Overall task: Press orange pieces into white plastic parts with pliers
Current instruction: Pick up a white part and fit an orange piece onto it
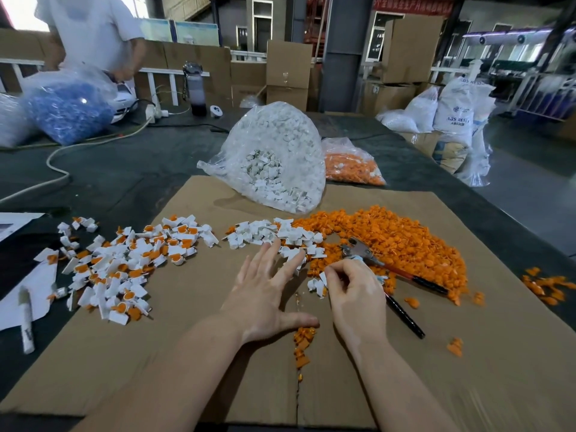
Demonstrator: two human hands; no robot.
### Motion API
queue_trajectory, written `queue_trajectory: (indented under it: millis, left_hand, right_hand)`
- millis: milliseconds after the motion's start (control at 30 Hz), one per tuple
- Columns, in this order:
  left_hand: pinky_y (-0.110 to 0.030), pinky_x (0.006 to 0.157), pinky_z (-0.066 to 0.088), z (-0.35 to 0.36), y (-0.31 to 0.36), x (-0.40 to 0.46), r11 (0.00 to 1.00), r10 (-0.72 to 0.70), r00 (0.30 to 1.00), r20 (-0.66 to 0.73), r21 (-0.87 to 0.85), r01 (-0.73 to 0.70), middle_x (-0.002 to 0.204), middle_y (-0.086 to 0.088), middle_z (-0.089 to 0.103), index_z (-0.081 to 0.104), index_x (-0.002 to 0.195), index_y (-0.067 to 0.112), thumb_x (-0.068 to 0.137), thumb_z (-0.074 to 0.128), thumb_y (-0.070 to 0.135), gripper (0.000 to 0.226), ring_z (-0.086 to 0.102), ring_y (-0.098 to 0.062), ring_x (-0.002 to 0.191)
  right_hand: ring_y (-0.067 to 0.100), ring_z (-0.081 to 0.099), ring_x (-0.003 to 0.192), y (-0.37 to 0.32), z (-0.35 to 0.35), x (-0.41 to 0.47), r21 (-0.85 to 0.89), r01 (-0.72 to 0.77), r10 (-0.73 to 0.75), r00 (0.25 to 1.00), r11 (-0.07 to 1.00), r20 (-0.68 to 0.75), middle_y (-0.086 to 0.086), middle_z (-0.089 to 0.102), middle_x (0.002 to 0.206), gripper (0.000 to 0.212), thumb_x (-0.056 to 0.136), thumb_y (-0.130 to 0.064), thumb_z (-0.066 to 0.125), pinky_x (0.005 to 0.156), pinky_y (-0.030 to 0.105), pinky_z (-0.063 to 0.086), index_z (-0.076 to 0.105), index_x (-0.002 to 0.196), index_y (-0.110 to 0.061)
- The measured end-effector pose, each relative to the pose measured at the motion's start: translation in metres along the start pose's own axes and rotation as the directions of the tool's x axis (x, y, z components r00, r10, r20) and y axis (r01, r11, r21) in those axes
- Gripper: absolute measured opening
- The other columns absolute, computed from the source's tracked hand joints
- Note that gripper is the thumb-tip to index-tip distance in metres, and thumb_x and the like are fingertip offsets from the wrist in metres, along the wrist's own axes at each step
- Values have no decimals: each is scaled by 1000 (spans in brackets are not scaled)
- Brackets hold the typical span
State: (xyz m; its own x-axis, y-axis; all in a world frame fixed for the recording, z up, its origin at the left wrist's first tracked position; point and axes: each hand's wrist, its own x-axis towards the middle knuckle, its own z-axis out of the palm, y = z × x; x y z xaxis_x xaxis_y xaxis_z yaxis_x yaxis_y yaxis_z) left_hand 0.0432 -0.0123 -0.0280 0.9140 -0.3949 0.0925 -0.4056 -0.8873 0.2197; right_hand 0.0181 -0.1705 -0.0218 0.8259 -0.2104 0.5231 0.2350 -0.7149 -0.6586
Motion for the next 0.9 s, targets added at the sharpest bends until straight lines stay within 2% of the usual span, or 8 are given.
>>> queue_trajectory:
  millis: [333, 400, 467, 500, 567, 633, 733, 900]
  left_hand:
    - [-36, 107, -23, -4, 5, -8, 997, 78, 997, 15, -27, -78, 151, 6, -31, -35, 119, 61, 40, 24, 96, 104, -38, -8, 131]
    - [-35, 109, -17, -6, 5, -9, 986, 74, 997, -36, -145, -79, 153, 10, -21, -22, 125, 63, 45, 30, 93, 101, -27, -5, 136]
    - [-31, 112, 0, -6, 4, -8, 946, 1, 990, -143, -319, -47, 152, 11, 3, 5, 136, 58, 57, 42, 84, 91, -5, -3, 137]
    - [-23, 109, 9, -5, 4, -6, 916, -64, 976, -208, -400, -25, 146, 9, 18, 22, 139, 49, 67, 50, 75, 81, 6, -4, 133]
    - [-2, 90, 16, -2, 6, 0, 866, -205, 934, -294, -499, 33, 124, 7, 35, 44, 132, 32, 84, 59, 48, 52, 22, -3, 117]
    - [-4, 80, 22, 0, 9, 6, 847, -292, 910, -295, -522, 103, 115, 7, 42, 52, 124, 26, 90, 59, 32, 35, 26, -1, 105]
    - [-11, 83, 24, 1, 16, 11, 848, -294, 914, -280, -518, 114, 110, 7, 44, 57, 120, 26, 91, 58, 23, 29, 35, -7, 108]
    - [-1, 75, 26, 2, 22, 12, 858, -247, 928, -280, -508, 74, 100, 11, 39, 61, 115, 27, 87, 63, 17, 30, 40, -1, 93]
  right_hand:
    - [11, 54, 75, 0, -1, 0, -12, 7, -7, 1000, 1000, 1, -5, 59, 75, 9, 87, -13, 62, 64, 18, 40, 66, 79, -13]
    - [11, 54, 75, -1, -1, 0, -26, 8, -8, 1000, 1000, -7, -5, 60, 75, 8, 87, -12, 63, 66, 23, 44, 66, 79, -12]
    - [13, 55, 76, -1, 0, 0, -51, 17, -18, 1000, 999, -17, -3, 62, 76, 6, 85, -9, 64, 70, 30, 47, 67, 79, -11]
    - [15, 56, 79, -1, 0, 0, -74, 13, -14, 1000, 997, -20, -2, 63, 78, 6, 84, -7, 64, 74, 33, 47, 68, 81, -10]
    - [19, 58, 87, 0, 1, -1, -133, -25, 21, 999, 991, -29, 1, 66, 83, 10, 82, -2, 63, 81, 34, 43, 69, 84, -10]
    - [21, 56, 94, 2, 2, -2, -181, -87, 81, 996, 980, -41, 1, 66, 90, 14, 82, -1, 60, 84, 31, 34, 69, 87, -11]
    - [19, 52, 101, 5, 3, 0, -268, -130, 132, 991, 954, -12, -2, 64, 100, 17, 87, -9, 56, 85, 30, 29, 69, 96, -16]
    - [21, 49, 108, 2, 7, 0, -342, 25, 9, 995, 939, 98, -4, 61, 112, 25, 92, -17, 55, 88, 38, 29, 68, 111, -26]
